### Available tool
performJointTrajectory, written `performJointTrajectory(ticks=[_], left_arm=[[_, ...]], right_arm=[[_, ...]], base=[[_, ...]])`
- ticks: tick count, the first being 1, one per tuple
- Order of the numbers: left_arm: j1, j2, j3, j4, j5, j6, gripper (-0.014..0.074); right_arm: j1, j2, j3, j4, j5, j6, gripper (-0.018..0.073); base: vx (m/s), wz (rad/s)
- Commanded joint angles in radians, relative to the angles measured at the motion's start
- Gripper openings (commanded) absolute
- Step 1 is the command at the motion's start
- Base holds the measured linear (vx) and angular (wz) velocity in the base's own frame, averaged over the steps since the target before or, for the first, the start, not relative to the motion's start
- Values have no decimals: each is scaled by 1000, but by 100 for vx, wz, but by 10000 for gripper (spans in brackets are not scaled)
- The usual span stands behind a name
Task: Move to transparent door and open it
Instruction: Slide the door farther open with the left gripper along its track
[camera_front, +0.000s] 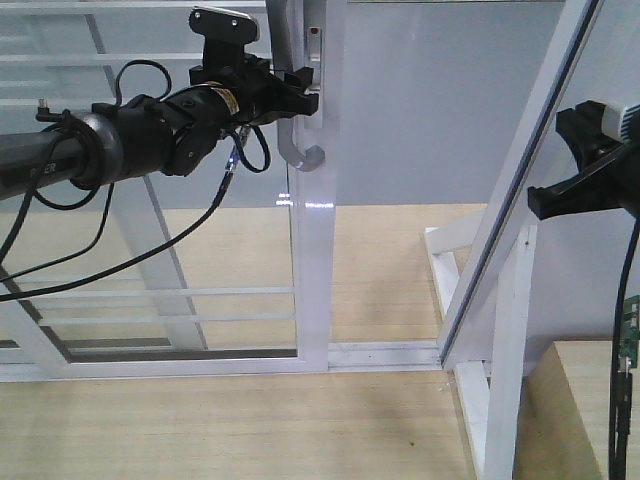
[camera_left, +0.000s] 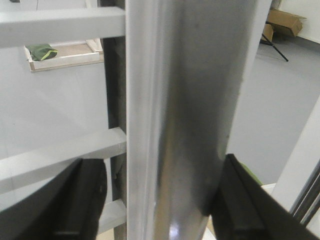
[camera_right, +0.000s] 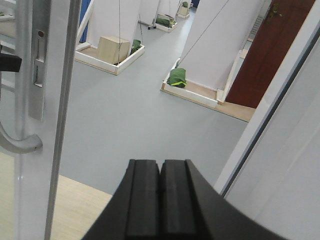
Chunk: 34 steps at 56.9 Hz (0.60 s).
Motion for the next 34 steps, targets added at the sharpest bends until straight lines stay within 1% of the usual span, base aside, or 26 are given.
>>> performJointTrajectory(ticks=[1,6,7,9,14,15,23,34], left_arm=[[-5,-61,-38,-18,-62,-9,425],[-5,-61,-38,-18,-49,-9,288],[-5,-61,-38,-18,-46,-9,233],[-5,-61,-38,-18,-39,-9,176],[-5,-63,-38,-18,-18,-9,0],[-5,-63,-38,-17,-13,-8,-10],[-4,-81,-38,-18,49,-8,-7],[7,-110,-34,-18,70,-5,-4]], right_arm=[[-6,-19,-29,9,-74,-8,-6],[-6,-19,-29,9,-74,-8,-6],[-6,-19,-29,9,-74,-8,-6],[-6,-19,-29,9,-74,-8,-6],[-6,-19,-29,9,-74,-8,-6],[-6,-19,-29,9,-74,-8,-6],[-6,-19,-29,9,-73,-8,-6],[-6,-19,-29,9,-72,-8,-6]], base=[[0,0],[0,0],[0,0],[0,0],[0,0],[0,0],[0,0],[0,0]])
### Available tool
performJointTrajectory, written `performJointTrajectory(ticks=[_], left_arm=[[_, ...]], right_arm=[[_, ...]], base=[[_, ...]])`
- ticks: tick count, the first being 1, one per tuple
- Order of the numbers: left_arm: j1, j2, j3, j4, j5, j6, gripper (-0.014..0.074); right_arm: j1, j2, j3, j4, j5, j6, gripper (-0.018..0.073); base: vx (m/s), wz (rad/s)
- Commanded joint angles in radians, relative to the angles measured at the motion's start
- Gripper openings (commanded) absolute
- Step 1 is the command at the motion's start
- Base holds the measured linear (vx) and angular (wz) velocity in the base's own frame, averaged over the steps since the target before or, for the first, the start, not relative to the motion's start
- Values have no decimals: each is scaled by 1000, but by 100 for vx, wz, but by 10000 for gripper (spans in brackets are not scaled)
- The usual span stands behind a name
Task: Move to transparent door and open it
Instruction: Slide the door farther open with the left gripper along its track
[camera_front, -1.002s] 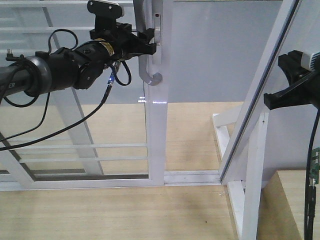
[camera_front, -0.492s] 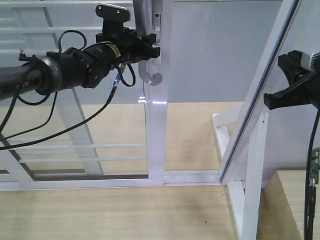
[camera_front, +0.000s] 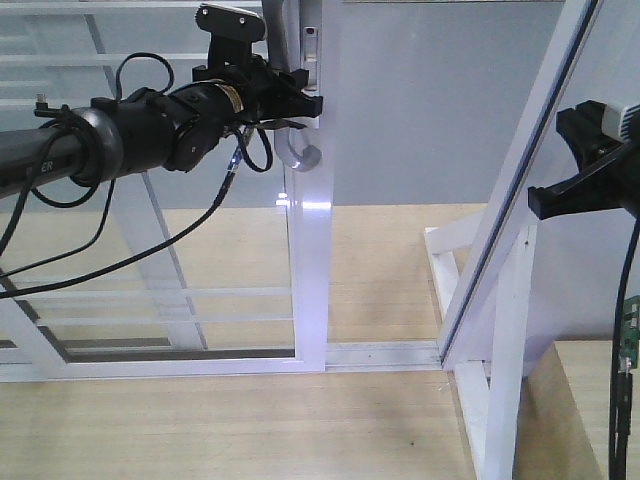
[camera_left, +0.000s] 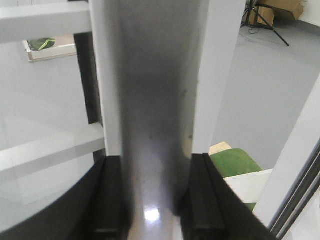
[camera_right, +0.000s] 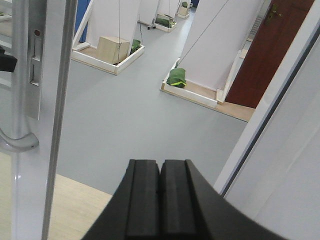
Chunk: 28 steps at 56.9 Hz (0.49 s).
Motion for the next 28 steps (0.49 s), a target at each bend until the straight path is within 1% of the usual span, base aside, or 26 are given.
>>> performJointTrajectory(ticks=[1,28], left_arm=[[19,-87,-25,-27,-14,-7,-4],[93,-163,-25,-26,72,-6,-3]], right_arm=[[-6,-19,-29,9,-72,-7,-6],[-6,-19,-29,9,-69,-4,-6]], base=[[0,0],[0,0]])
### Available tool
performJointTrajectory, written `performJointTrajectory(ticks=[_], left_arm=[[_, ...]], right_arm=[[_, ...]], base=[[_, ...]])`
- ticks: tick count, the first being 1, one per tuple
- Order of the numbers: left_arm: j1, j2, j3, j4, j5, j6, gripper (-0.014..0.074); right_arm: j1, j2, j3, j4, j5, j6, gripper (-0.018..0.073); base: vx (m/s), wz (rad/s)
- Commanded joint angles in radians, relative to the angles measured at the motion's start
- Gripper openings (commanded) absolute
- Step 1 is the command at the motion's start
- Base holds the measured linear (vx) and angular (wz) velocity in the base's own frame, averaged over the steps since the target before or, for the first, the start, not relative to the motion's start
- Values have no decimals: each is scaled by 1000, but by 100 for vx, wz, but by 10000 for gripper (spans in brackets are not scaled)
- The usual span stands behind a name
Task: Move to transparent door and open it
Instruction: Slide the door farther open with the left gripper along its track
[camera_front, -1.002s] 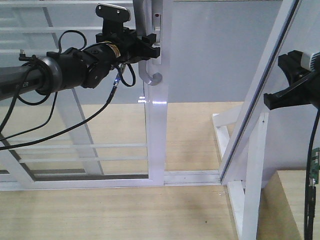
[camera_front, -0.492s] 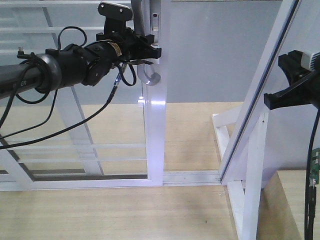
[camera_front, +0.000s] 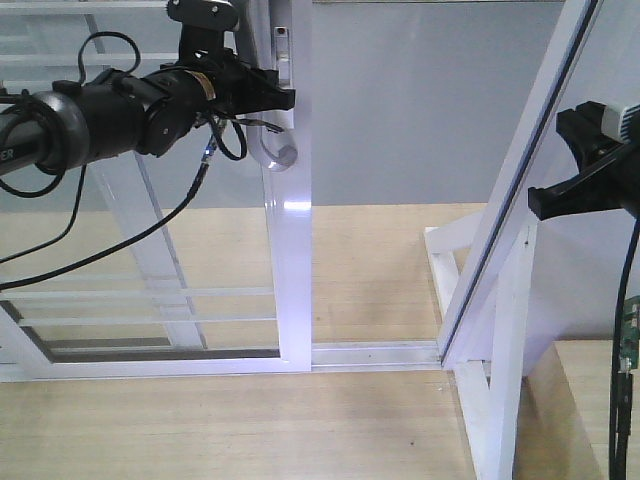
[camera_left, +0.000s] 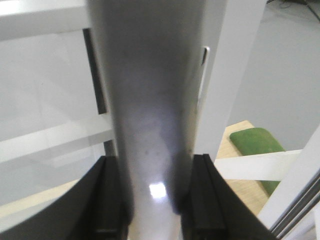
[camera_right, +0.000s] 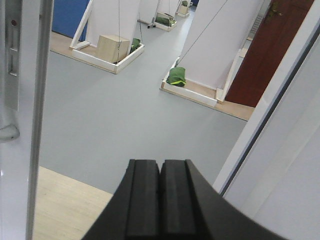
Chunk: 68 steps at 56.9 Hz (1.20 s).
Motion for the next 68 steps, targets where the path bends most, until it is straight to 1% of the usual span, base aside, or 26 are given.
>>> performJointTrajectory(ticks=[1,34,51,60,68], left_arm=[[38,-100,-38,-25,-88,-6,-3],[140,-198,-38,-22,24,1,-3],[198,-265,50,-15,-20,1,-3],[221,-299,103,-13,-44,2,-3],[230,-317,118,9,-42,1,-3]], right_arm=[[-6,-19,-29,8,-74,-2,-6],[-6,-19,-29,8,-74,1,-6],[-6,-19,-29,8,-74,1,-6],[-6,-19,-29,8,-74,2,-6],[-6,-19,-29,12,-74,6,-6]], base=[[0,0],[0,0],[0,0],[0,0],[0,0]])
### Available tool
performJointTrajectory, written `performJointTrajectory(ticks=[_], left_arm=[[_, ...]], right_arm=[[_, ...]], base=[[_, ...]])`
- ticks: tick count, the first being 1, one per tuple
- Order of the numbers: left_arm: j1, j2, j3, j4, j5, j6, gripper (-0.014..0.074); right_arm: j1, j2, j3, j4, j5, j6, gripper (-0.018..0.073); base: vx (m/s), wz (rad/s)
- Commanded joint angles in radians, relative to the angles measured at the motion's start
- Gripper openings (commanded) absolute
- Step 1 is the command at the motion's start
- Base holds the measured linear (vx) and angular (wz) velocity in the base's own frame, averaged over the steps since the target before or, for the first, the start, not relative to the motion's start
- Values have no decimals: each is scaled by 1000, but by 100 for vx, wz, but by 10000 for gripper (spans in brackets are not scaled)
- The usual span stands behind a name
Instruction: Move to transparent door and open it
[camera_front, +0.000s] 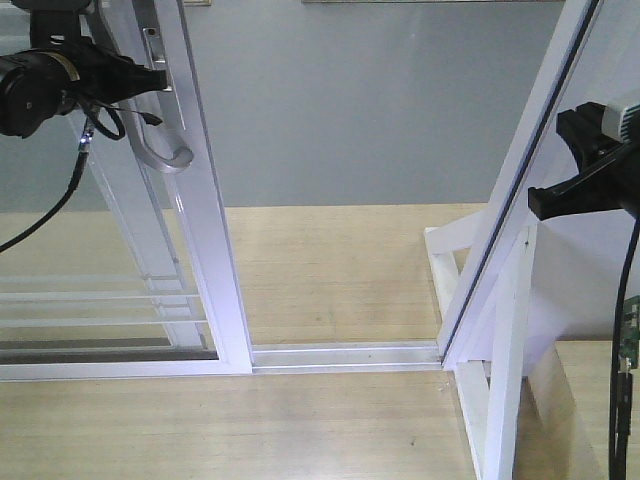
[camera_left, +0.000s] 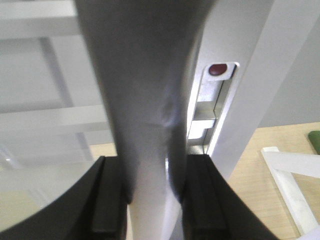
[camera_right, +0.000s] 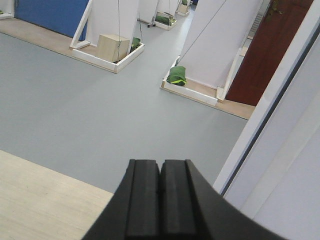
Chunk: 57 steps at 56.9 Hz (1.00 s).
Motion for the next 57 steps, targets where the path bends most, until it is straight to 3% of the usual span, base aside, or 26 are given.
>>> performJointTrajectory(ticks=[1,57], left_arm=[[-3,-126,-41,9,-165,-4,-3],[123,-139,-41,10,-120,16,-3]], right_arm=[[-6,-19,-29,11,-75,3,-6],[-6,-19,-29,10,-70,2,-6]], base=[[0,0],[0,0]])
